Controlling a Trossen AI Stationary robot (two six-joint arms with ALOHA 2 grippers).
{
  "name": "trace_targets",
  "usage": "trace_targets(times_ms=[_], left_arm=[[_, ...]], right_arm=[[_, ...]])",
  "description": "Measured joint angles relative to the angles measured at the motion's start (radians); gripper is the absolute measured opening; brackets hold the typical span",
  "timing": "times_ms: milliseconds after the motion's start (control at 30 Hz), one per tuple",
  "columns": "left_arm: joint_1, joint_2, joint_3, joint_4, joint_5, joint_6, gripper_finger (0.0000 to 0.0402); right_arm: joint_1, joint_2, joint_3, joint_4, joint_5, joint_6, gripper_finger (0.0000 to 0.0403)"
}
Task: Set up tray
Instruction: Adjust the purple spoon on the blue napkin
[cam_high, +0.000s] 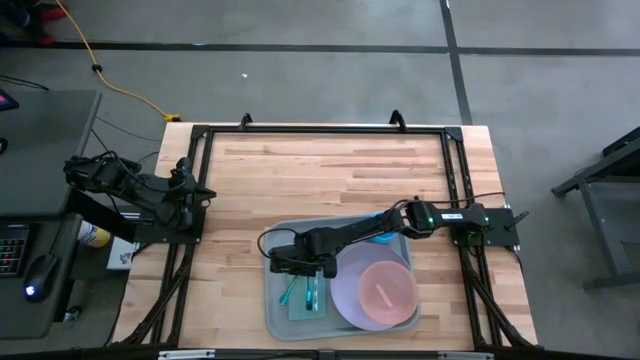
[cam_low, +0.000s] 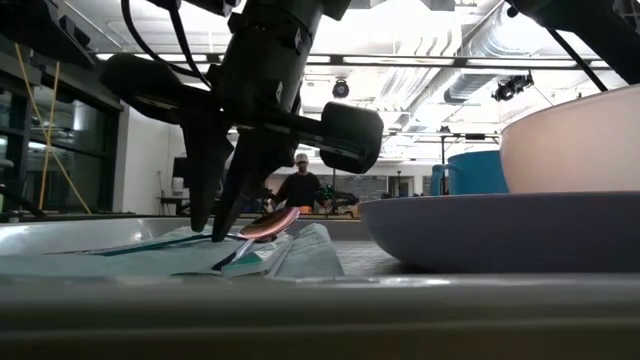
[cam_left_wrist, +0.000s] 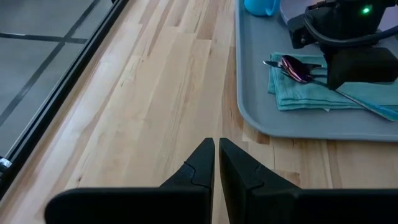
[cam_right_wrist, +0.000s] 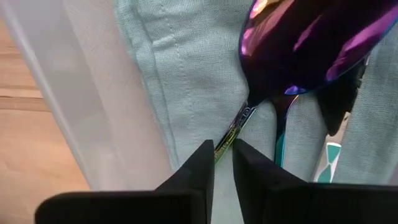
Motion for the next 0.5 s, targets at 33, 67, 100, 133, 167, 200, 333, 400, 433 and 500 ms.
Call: trace_targets(times_ms=[33,67,100,133,167,200,333,400,433,500], left_arm=[[0.0,0.0,0.0,0.0,0.0,0.003,0.0056],[0.0,0.0,0.0,0.0,0.0,0.01,0.0056],[0.0,0.0,0.0,0.0,0.0,0.017,0.0056],[0.0,0.0,0.0,0.0,0.0,0.02,0.0056],[0.0,0.0,0.0,0.0,0.0,0.021,0.0056],[0.0,0.0,0.0,0.0,0.0,0.021,0.0056],[0.0,0.0,0.0,0.0,0.0,0.022,0.0056],[0.0,0.0,0.0,0.0,0.0,0.022,0.0056],[0.0,0.0,0.0,0.0,0.0,0.022,0.0056],[0.0,0.0,0.0,0.0,0.001,0.022,0.0056]], right_arm=[[0.0,0.0,0.0,0.0,0.0,0.0,0.0037],[-0.001,0.002,0.0,0.001,0.0,0.001,0.0039],[-0.001,0.004,0.0,0.003,-0.001,0.002,0.0042],[-0.002,0.006,0.0,0.005,-0.006,0.003,0.0045],[-0.002,0.008,0.0,0.008,-0.008,0.003,0.0049],[-0.003,0.014,0.0,0.016,-0.009,0.005,0.0053],[-0.008,0.021,0.0,0.033,-0.022,0.011,0.0064],[-0.009,0.025,0.001,0.038,-0.029,0.011,0.0064],[-0.01,0.025,0.001,0.04,-0.032,0.011,0.0063],[-0.009,0.025,0.001,0.039,-0.032,0.012,0.0057]])
